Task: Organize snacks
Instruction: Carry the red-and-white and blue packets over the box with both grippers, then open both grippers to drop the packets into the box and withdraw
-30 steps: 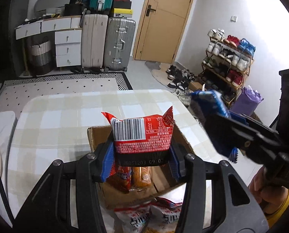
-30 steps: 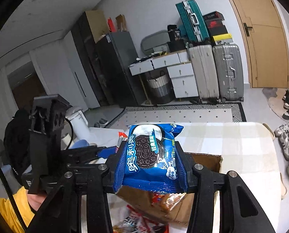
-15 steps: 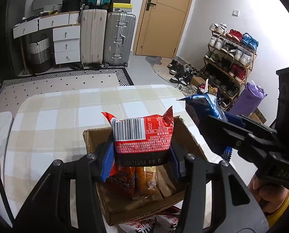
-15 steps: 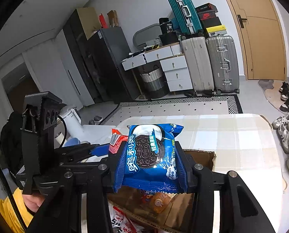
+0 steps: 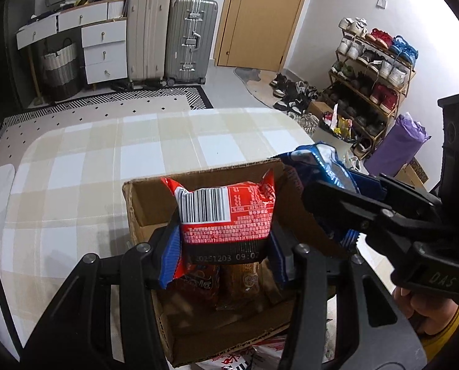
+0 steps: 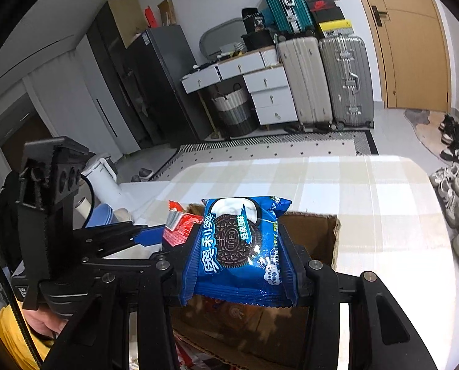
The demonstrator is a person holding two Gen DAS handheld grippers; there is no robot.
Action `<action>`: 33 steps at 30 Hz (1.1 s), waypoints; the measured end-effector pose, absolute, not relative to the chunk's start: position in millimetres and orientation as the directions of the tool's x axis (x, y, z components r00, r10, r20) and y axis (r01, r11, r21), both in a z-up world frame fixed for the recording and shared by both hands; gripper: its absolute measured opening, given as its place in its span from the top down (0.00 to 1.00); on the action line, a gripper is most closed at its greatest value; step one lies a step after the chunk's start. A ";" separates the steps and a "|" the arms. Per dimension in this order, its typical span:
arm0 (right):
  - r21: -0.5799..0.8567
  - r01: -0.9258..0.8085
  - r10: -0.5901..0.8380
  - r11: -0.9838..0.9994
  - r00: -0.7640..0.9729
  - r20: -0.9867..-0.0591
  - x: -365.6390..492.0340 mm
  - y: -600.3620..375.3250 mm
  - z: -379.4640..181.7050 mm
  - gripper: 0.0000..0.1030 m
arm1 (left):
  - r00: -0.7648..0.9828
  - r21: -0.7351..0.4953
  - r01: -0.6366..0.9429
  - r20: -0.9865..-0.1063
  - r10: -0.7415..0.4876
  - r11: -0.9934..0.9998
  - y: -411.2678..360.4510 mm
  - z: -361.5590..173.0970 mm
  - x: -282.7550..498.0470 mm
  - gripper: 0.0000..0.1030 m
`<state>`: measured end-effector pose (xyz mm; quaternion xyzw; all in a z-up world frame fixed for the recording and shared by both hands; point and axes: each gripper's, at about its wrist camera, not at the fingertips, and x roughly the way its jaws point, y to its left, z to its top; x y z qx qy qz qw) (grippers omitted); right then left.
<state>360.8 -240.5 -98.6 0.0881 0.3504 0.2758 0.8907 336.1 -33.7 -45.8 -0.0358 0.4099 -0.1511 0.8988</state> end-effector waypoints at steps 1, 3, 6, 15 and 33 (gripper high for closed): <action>0.357 -0.422 0.551 0.834 0.596 -0.584 362.5 -241.2 -102.1 0.55 | 0.613 -0.184 0.246 -0.730 -0.300 0.952 -34.4 -48.5 337.0 0.56; 0.369 -0.409 0.549 0.835 0.578 -0.603 367.2 -242.3 -108.7 0.55 | 0.604 -0.182 0.248 -0.739 -0.299 0.951 -34.3 -54.7 338.6 0.56; 0.369 -0.395 0.539 0.841 0.571 -0.619 367.8 -243.4 -117.1 0.55 | 0.590 -0.185 0.246 -0.750 -0.298 0.952 -34.2 -61.5 339.6 0.56; 0.360 -0.388 0.528 0.848 0.566 -0.633 365.7 -243.6 -122.4 0.55 | 0.582 -0.161 0.252 -0.763 -0.282 0.954 -35.3 -66.4 340.6 0.54; 0.341 -0.396 0.521 0.853 0.600 -0.607 347.9 -243.4 -98.7 0.55 | 0.616 -0.159 0.241 -0.737 -0.277 0.957 -27.3 -39.2 314.4 0.38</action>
